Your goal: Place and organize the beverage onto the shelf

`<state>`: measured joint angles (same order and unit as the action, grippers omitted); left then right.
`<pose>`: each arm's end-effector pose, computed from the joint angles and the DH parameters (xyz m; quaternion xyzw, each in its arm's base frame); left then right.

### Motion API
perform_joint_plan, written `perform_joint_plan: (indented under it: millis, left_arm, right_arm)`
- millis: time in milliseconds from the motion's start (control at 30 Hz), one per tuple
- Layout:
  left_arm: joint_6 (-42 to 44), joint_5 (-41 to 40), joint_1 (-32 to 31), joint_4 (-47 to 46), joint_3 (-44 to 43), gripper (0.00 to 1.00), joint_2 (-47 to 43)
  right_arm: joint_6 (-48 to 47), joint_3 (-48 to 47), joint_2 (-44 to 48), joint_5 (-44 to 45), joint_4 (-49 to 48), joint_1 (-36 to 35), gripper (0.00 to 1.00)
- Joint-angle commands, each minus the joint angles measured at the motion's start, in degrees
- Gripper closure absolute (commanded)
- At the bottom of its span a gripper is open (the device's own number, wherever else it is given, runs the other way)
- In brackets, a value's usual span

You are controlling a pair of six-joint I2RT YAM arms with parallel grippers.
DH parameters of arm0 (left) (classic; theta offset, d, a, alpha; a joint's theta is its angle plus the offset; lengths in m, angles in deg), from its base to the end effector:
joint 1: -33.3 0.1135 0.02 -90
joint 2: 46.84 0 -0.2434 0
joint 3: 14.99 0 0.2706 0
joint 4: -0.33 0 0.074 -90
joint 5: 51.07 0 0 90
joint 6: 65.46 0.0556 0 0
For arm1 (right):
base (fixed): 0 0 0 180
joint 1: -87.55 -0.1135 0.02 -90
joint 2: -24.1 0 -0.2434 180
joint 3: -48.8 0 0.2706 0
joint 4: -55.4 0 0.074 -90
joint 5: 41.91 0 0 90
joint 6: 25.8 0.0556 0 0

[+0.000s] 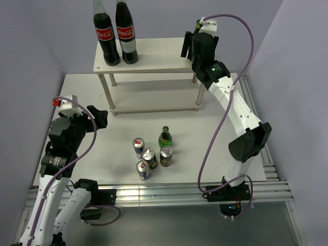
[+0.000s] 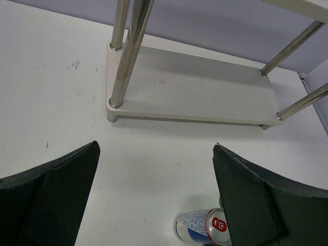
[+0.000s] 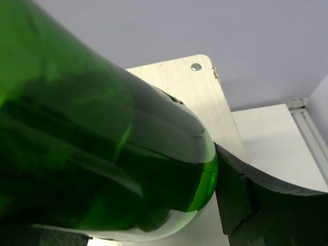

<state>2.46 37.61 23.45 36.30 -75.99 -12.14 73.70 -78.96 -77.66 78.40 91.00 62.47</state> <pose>0.1876 -0.0313 0.3502 -0.0888 0.7590 -0.1689 0.6225 0.4042 0.1582 0.4501 0.0673 0.7533 -0.0055 0.6542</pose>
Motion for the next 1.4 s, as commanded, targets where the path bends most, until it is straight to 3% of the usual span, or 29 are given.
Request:
perform_joint_plan:
  millis: [0,433,467,500,600,667,700,733,767,1167,1367]
  left_arm:
    - [0.90,0.80,-0.09,-1.89,-0.07,0.01,-0.33]
    - [0.73,0.53,-0.09,-1.62,-0.16,0.01,-0.42]
    - [0.82,0.44,-0.09,-1.62,-0.16,0.01,-0.42]
    - [0.82,0.44,-0.09,-1.62,-0.16,0.01,-0.51]
    - [0.82,0.27,-0.17,-1.62,-0.16,0.01,-0.60]
    - [0.82,0.27,-0.17,-1.62,-0.16,0.01,-0.60]
    - [0.90,0.27,-0.17,-1.62,-0.16,0.01,-0.60]
    - [0.82,0.18,-0.09,-1.54,-0.24,0.01,-0.60]
    - [0.82,0.18,-0.09,-1.62,-0.16,0.01,-0.68]
    - [0.82,0.09,-0.09,-1.62,-0.16,0.01,-0.69]
    - [0.90,0.09,-0.09,-1.62,-0.16,0.01,-0.77]
  right_arm:
    - [3.16,1.30,3.58,-1.56,-7.58,0.64,1.00]
    - [7.29,6.06,3.58,-2.18,-8.37,1.61,0.98]
    - [7.20,5.97,3.41,-2.09,-8.11,1.61,0.94]
    - [7.12,5.97,3.41,-2.00,-8.20,1.61,0.79]
    - [7.03,6.50,3.49,-2.18,-8.20,1.61,0.51]
    - [7.03,6.67,3.49,-2.18,-8.20,1.61,0.40]
    - [7.11,6.68,3.49,-2.27,-8.11,1.61,0.16]
    - [7.03,6.68,3.49,-2.27,-8.11,1.61,0.05]
    - [7.11,6.76,3.49,-2.35,-8.11,1.61,0.02]
    - [7.73,9.75,5.77,-4.38,-8.46,1.61,0.00]
    - [7.64,12.21,9.11,-9.90,-7.76,1.61,0.00]
